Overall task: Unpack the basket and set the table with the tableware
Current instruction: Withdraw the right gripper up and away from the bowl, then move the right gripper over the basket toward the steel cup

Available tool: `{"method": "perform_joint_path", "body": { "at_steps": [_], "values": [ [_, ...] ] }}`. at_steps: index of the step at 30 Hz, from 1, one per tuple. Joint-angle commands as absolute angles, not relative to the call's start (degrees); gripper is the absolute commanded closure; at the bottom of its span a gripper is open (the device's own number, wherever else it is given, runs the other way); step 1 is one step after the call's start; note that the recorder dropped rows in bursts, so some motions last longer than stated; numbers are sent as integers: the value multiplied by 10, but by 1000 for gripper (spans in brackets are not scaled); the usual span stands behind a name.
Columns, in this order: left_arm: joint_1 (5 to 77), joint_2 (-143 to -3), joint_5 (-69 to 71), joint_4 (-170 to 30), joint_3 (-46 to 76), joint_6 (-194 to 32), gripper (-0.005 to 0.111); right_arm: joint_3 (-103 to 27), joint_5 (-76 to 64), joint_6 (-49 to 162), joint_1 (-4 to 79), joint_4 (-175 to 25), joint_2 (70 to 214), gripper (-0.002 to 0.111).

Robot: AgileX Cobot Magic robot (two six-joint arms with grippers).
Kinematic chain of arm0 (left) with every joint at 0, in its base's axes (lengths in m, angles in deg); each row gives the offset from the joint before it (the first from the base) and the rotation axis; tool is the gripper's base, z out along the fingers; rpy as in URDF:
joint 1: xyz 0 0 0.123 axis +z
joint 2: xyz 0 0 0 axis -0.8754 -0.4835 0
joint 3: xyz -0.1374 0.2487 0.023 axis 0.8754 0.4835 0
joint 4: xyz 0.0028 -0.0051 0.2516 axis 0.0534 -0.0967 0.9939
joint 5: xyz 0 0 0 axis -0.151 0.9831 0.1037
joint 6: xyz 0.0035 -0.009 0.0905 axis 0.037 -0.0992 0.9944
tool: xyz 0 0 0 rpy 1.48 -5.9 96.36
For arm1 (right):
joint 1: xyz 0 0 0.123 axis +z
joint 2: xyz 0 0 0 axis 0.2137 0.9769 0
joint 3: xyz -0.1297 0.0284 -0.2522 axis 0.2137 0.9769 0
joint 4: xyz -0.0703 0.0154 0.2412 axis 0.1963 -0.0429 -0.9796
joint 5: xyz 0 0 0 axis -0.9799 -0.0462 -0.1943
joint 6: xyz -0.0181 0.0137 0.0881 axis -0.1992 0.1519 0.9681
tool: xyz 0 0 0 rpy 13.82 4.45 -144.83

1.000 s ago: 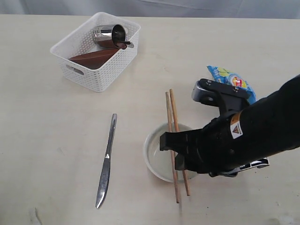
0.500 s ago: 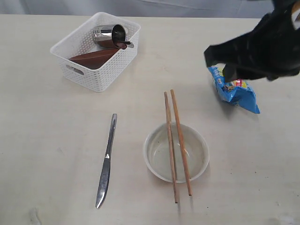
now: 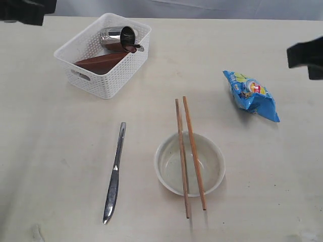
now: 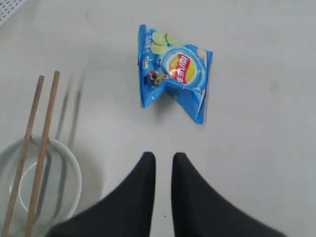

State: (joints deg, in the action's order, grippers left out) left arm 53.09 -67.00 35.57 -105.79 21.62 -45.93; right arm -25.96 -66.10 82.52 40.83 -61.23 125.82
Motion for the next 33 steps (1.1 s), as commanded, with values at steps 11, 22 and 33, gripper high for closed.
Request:
{"method": "perform_joint_path", "body": {
  "at_steps": [11, 22, 33],
  "values": [
    [531, -679, 391, -1023, 187, -449, 107, -146, -498, 891, 404, -484, 1233, 101],
    [531, -600, 173, -1012, 305, -466, 107, -347, -532, 213, 98, -1151, 1559, 109],
    [531, -621, 188, -1016, 339, -474, 100, -395, -484, 93, 164, -1195, 1680, 109]
  ]
}}
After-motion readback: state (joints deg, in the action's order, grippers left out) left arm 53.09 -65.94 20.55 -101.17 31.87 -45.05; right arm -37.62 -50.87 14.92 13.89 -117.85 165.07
